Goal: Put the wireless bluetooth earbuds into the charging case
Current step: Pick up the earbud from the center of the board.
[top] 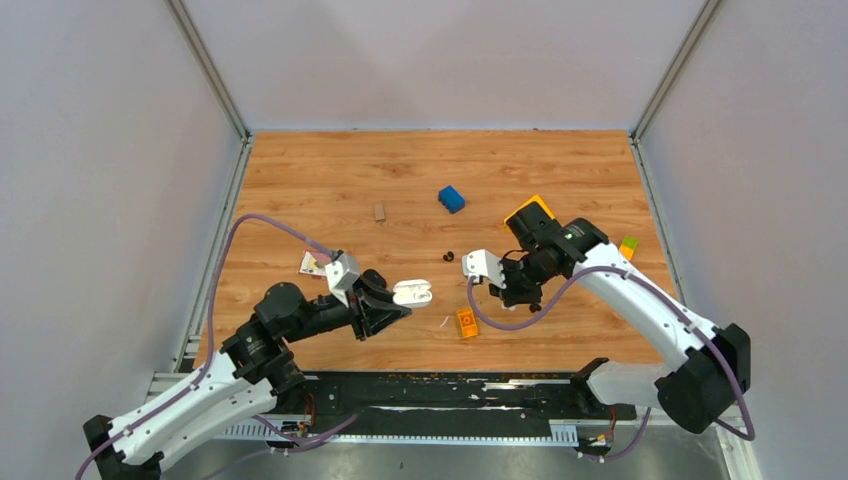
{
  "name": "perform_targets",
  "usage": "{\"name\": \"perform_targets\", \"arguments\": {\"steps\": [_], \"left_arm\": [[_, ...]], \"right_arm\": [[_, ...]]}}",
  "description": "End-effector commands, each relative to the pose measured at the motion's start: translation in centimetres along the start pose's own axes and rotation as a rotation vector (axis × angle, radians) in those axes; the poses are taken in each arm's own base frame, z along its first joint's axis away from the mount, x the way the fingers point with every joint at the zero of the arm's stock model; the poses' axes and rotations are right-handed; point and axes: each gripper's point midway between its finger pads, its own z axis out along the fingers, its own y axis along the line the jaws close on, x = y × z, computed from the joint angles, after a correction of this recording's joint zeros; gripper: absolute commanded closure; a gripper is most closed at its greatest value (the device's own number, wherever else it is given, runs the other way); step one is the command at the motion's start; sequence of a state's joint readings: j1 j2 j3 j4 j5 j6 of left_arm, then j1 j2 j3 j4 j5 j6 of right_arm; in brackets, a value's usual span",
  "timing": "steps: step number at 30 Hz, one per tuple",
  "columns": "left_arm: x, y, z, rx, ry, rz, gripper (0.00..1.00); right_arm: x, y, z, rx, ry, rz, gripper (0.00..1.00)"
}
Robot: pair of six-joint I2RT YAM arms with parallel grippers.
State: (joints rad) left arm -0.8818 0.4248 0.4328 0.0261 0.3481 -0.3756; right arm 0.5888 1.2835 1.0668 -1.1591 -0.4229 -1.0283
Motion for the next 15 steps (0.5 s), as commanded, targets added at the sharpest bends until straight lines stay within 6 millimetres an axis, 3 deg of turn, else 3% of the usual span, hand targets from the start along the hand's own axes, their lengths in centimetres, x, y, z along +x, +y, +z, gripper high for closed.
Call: {"name": "perform_targets", "arguments": {"steps": [1,11,15], "left_arm": [[0.2,0.3,1.1,0.017,0.045,0.066,1.00],[2.5,2.0,3.6,0.009,0.158,0.093,1.00],[3.2,2.2,4.5,0.025,0.180,0.087,1.00]], "right_arm": [[-3.6,2.8,-2.7,-0.065,-0.107,0.033,0.96],[-10.9,3.2,-8.4,-0.116,-0.278,-0.128,0.96],[-13.3,3.0,-9.5,-0.118,-0.307,-0.192,0.95]]}}
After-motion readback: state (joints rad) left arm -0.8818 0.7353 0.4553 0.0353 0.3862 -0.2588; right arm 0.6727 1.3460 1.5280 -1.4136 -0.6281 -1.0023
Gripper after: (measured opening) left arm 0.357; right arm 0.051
